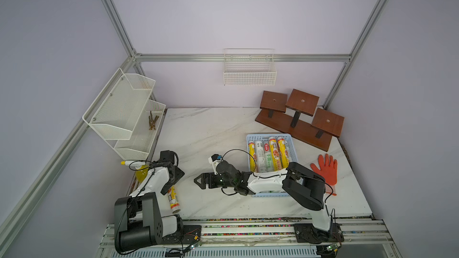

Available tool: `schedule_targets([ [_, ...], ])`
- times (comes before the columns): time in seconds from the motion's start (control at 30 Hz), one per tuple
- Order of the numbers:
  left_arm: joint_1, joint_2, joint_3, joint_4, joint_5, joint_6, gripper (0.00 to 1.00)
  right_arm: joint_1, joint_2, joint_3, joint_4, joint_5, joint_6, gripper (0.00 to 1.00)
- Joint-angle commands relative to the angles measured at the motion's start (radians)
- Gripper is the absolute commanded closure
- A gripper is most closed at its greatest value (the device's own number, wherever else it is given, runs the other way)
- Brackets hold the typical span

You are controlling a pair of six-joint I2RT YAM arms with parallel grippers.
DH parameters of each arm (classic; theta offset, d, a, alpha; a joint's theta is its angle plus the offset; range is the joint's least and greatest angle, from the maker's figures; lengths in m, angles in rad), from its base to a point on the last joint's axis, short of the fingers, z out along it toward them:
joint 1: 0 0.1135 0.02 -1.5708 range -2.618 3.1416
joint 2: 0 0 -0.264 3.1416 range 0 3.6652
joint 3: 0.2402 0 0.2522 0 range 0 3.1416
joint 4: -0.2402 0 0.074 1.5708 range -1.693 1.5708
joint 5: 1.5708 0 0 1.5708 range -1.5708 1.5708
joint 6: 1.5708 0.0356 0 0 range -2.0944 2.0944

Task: Put the plastic wrap into the basket
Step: Pick up the plastic wrap from the corner of the board.

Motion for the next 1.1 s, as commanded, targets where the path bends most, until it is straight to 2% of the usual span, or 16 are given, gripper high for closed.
schedule_targets([
  [0.0, 0.003, -0.005, -0.016, 0.054, 0.128, 0.039, 0.15, 0.007, 0.024, 0.009, 0.041, 0.033, 0.014, 0.01],
  [0.17, -0.006, 0.023, -0.021, 0.070, 0.228, 0.087, 0.24, -0.003, 0.029, 0.012, 0.016, 0.040, 0.033, 0.01],
  [0.3, -0.017, 0.038, -0.016, 0.070, 0.248, 0.092, 0.31, -0.018, 0.016, -0.009, 0.003, 0.039, 0.049, 0.01],
  [0.6, -0.049, 0.111, 0.005, 0.072, 0.256, 0.108, 0.36, -0.052, -0.064, -0.078, -0.013, 0.051, 0.047, 0.01],
  [0.73, -0.060, 0.169, 0.016, 0.058, 0.206, 0.115, 0.42, -0.052, -0.094, -0.093, -0.031, 0.050, 0.036, 0.01],
  [0.83, -0.069, 0.181, 0.014, 0.064, 0.213, 0.116, 0.46, -0.053, -0.119, -0.101, -0.037, 0.055, 0.027, 0.01],
  [1.07, -0.107, 0.133, 0.036, 0.049, 0.232, 0.121, 0.61, -0.058, -0.174, -0.106, -0.068, 0.061, 0.001, 0.01],
])
